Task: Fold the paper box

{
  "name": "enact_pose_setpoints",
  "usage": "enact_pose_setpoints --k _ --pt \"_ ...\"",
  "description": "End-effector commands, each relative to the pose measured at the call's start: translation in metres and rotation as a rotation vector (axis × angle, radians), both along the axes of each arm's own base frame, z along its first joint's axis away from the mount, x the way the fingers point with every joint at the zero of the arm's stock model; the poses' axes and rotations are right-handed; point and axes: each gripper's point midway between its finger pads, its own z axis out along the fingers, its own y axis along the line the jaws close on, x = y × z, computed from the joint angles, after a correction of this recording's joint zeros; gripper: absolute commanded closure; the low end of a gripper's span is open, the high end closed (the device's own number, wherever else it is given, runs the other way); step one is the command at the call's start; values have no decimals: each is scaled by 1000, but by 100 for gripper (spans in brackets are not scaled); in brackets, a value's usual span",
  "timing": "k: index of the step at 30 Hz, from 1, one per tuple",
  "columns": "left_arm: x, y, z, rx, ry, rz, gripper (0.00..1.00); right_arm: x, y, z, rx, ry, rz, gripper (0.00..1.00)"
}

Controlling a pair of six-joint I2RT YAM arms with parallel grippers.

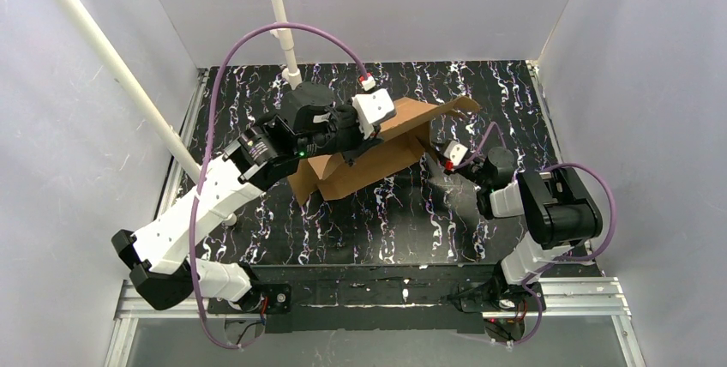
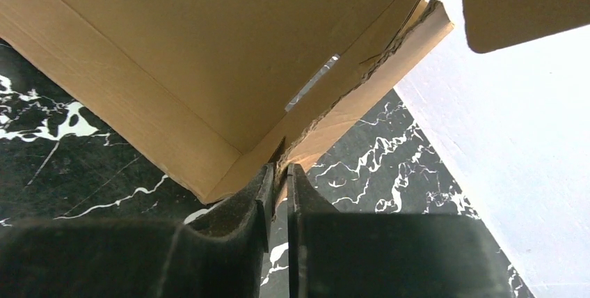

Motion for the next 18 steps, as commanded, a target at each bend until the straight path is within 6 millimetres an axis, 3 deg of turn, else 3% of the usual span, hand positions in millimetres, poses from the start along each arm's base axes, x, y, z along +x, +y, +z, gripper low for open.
enact_pose_setpoints --k 1,18 --pt "-19 0 25 -92 -23 -51 100 -11 4 0 13 57 46 80" --pt "-34 -1 7 -81 35 -67 100 -24 12 1 43 153 129 72"
